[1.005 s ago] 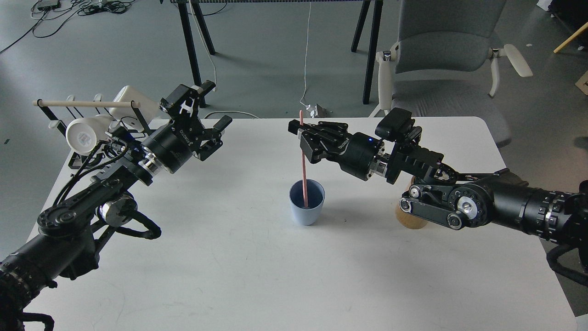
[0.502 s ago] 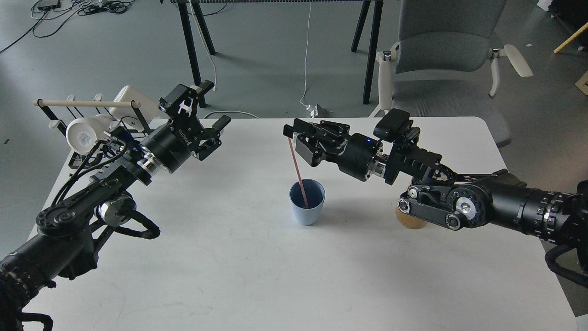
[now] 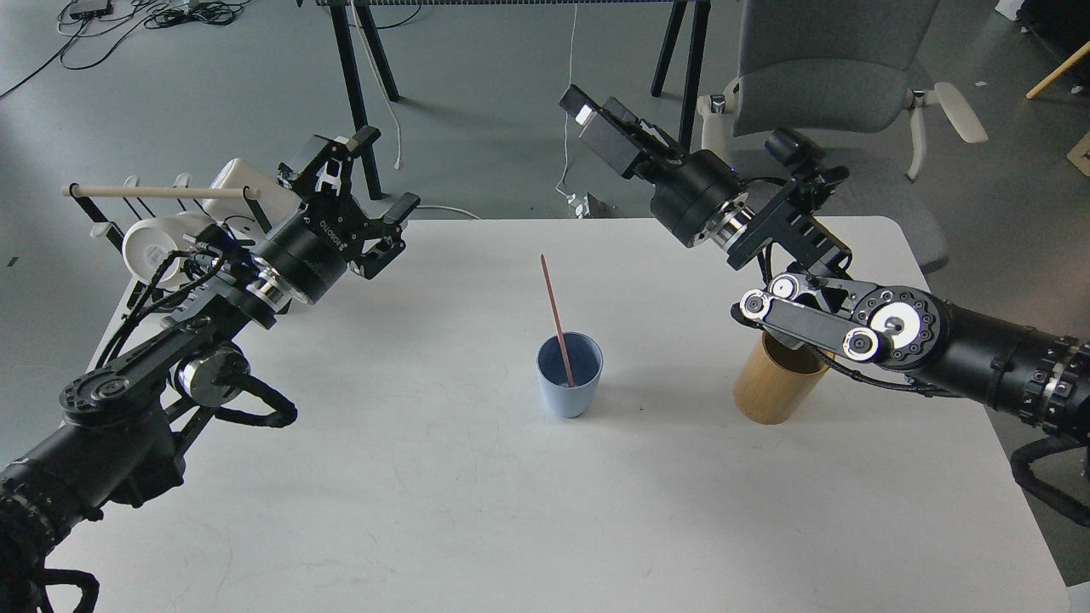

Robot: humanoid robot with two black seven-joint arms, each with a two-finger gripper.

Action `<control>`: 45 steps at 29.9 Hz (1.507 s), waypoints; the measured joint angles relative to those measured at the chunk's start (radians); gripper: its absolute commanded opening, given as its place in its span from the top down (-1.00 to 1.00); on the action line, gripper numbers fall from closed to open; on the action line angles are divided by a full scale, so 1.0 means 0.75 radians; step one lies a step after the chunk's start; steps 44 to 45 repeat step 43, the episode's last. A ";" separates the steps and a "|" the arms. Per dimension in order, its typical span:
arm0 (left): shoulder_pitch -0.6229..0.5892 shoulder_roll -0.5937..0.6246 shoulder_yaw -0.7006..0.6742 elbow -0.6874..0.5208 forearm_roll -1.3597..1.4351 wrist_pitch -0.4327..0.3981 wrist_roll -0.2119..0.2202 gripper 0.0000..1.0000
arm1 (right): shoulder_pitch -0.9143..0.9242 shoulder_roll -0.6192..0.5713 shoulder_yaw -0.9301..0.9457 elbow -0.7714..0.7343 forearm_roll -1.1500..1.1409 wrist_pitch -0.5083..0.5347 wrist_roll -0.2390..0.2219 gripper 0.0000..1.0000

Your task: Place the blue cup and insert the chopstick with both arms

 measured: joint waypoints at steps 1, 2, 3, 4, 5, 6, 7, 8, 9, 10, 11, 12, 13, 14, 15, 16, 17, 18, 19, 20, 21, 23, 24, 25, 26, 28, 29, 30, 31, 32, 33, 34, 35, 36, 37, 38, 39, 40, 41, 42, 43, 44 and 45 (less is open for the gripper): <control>-0.005 0.000 -0.013 0.000 -0.008 0.000 0.000 -0.96 | -0.010 -0.012 0.035 0.016 0.048 0.000 0.000 -0.87; -0.009 0.002 -0.026 0.000 -0.013 0.000 0.000 -0.96 | -0.025 -0.028 0.075 0.036 0.105 0.000 0.000 -0.88; -0.011 0.005 -0.039 -0.002 -0.016 0.000 0.000 -0.96 | -0.043 -0.045 0.116 0.061 0.164 0.000 0.000 -0.88; -0.013 0.008 -0.048 -0.004 -0.018 0.000 0.000 -0.96 | -0.064 -0.059 0.154 0.090 0.219 0.000 0.000 -0.88; -0.013 0.014 -0.054 -0.005 -0.018 0.000 0.000 -0.96 | -0.083 -0.070 0.183 0.118 0.262 0.000 0.000 -0.89; -0.013 0.023 -0.058 -0.007 -0.019 0.000 0.000 -0.96 | -0.108 -0.083 0.213 0.155 0.308 0.000 0.000 -0.91; -0.014 0.031 -0.061 -0.010 -0.021 0.000 0.000 -0.96 | -0.134 -0.100 0.242 0.195 0.350 0.000 0.000 -0.91; -0.015 0.037 -0.063 -0.014 -0.021 0.000 0.000 -0.96 | -0.159 -0.121 0.267 0.234 0.384 0.000 0.000 -0.91; -0.015 0.044 -0.065 -0.018 -0.022 0.000 0.000 -0.96 | -0.191 -0.149 0.295 0.283 0.418 0.000 0.000 -0.91; -0.016 0.051 -0.066 -0.024 -0.022 0.000 0.000 -0.96 | -0.228 -0.181 0.327 0.341 0.451 0.021 0.000 -0.91; -0.016 0.057 -0.066 -0.029 -0.022 0.000 0.000 -0.96 | -0.264 -0.207 0.356 0.392 0.477 0.058 0.000 -0.91; -0.016 0.065 -0.067 -0.034 -0.022 0.000 0.000 -0.96 | -0.308 -0.234 0.392 0.449 0.501 0.113 0.000 -0.91; -0.016 0.072 -0.071 -0.038 -0.023 0.000 0.000 -0.96 | -0.355 -0.256 0.426 0.497 0.522 0.172 0.000 -0.91; -0.016 0.079 -0.078 -0.039 -0.025 0.000 0.000 -0.96 | -0.396 -0.273 0.456 0.531 0.538 0.225 0.000 -0.91; -0.016 0.086 -0.092 -0.040 -0.029 0.000 0.000 -0.96 | -0.441 -0.293 0.489 0.560 0.554 0.290 0.000 -0.91; -0.016 0.092 -0.108 -0.040 -0.035 0.000 0.000 -0.96 | -0.484 -0.309 0.521 0.580 0.569 0.356 0.000 -0.91; -0.016 0.098 -0.124 -0.041 -0.041 0.000 0.000 -0.96 | -0.524 -0.320 0.551 0.591 0.585 0.427 0.000 -0.91; -0.016 0.104 -0.138 -0.041 -0.045 0.000 0.000 -0.96 | -0.556 -0.326 0.577 0.596 0.600 0.491 0.000 -0.92; -0.016 0.112 -0.153 -0.041 -0.049 0.000 0.000 -0.96 | -0.590 -0.329 0.609 0.599 0.619 0.567 0.000 -0.95; -0.015 0.121 -0.166 -0.041 -0.052 0.000 0.000 -0.96 | -0.623 -0.329 0.647 0.601 0.643 0.647 0.000 -0.97; -0.015 0.127 -0.174 -0.041 -0.054 0.000 0.000 -0.96 | -0.647 -0.329 0.678 0.601 0.668 0.711 0.000 -0.98; -0.014 0.136 -0.182 -0.041 -0.056 0.000 0.000 -0.96 | -0.687 -0.324 0.737 0.599 0.720 0.822 0.000 -0.98; -0.014 0.137 -0.184 -0.041 -0.056 0.000 0.000 -0.96 | -0.696 -0.321 0.755 0.597 0.733 0.847 0.000 -0.98; -0.013 0.137 -0.184 -0.042 -0.056 0.000 0.000 -0.96 | -0.702 -0.317 0.769 0.595 0.744 0.864 0.000 -0.98; -0.012 0.135 -0.184 -0.042 -0.056 0.000 0.000 -0.96 | -0.705 -0.314 0.778 0.594 0.750 0.873 0.000 -0.98; -0.009 0.128 -0.184 -0.043 -0.056 0.000 0.000 -0.96 | -0.705 -0.309 0.791 0.593 0.755 0.879 0.000 -0.98; -0.009 0.126 -0.184 -0.043 -0.056 0.000 0.000 -0.96 | -0.704 -0.307 0.802 0.592 0.757 0.879 0.000 -0.98; -0.008 0.124 -0.182 -0.043 -0.056 0.000 0.000 -0.96 | -0.704 -0.304 0.816 0.590 0.759 0.879 0.000 -0.98; -0.008 0.122 -0.180 -0.043 -0.056 0.000 0.000 -0.96 | -0.704 -0.301 0.833 0.585 0.762 0.877 0.000 -0.98; -0.008 0.119 -0.179 -0.044 -0.056 0.000 0.000 -0.96 | -0.704 -0.292 0.849 0.579 0.767 0.872 0.000 -0.98; -0.008 0.114 -0.178 -0.044 -0.056 0.000 0.000 -0.96 | -0.704 -0.281 0.858 0.575 0.771 0.868 0.000 -0.97; -0.008 0.110 -0.178 -0.045 -0.056 0.000 0.000 -0.96 | -0.703 -0.264 0.865 0.571 0.774 0.866 0.000 -0.97; -0.008 0.107 -0.178 -0.045 -0.056 0.000 0.000 -0.96 | -0.701 -0.247 0.871 0.567 0.775 0.864 0.000 -0.98; -0.008 0.105 -0.178 -0.045 -0.056 0.000 0.000 -0.96 | -0.696 -0.231 0.876 0.563 0.775 0.863 0.000 -0.98; -0.008 0.105 -0.179 -0.045 -0.056 0.000 0.000 -0.96 | -0.692 -0.220 0.879 0.559 0.775 0.863 0.000 -0.98; -0.008 0.105 -0.181 -0.045 -0.056 0.000 0.000 -0.96 | -0.689 -0.211 0.881 0.556 0.775 0.863 0.000 -0.98; -0.008 0.105 -0.182 -0.045 -0.056 0.000 0.000 -0.96 | -0.685 -0.205 0.884 0.555 0.775 0.862 0.000 -0.98; -0.009 0.105 -0.183 -0.045 -0.056 0.000 0.000 -0.96 | -0.683 -0.202 0.890 0.554 0.776 0.861 0.000 -0.98; -0.011 0.105 -0.184 -0.045 -0.056 0.000 0.000 -0.96 | -0.682 -0.198 0.897 0.554 0.776 0.861 0.000 -0.98; -0.011 0.105 -0.185 -0.045 -0.056 0.000 0.000 -0.96 | -0.682 -0.195 0.901 0.554 0.777 0.861 0.000 -0.98; -0.011 0.105 -0.185 -0.045 -0.056 0.000 0.000 -0.96 | -0.682 -0.193 0.905 0.558 0.778 0.861 0.000 -0.98; -0.011 0.105 -0.185 -0.045 -0.056 0.000 0.000 -0.96 | -0.682 -0.193 0.905 0.558 0.778 0.861 0.000 -0.98; -0.011 0.105 -0.185 -0.045 -0.056 0.000 0.000 -0.96 | -0.682 -0.193 0.905 0.558 0.778 0.861 0.000 -0.98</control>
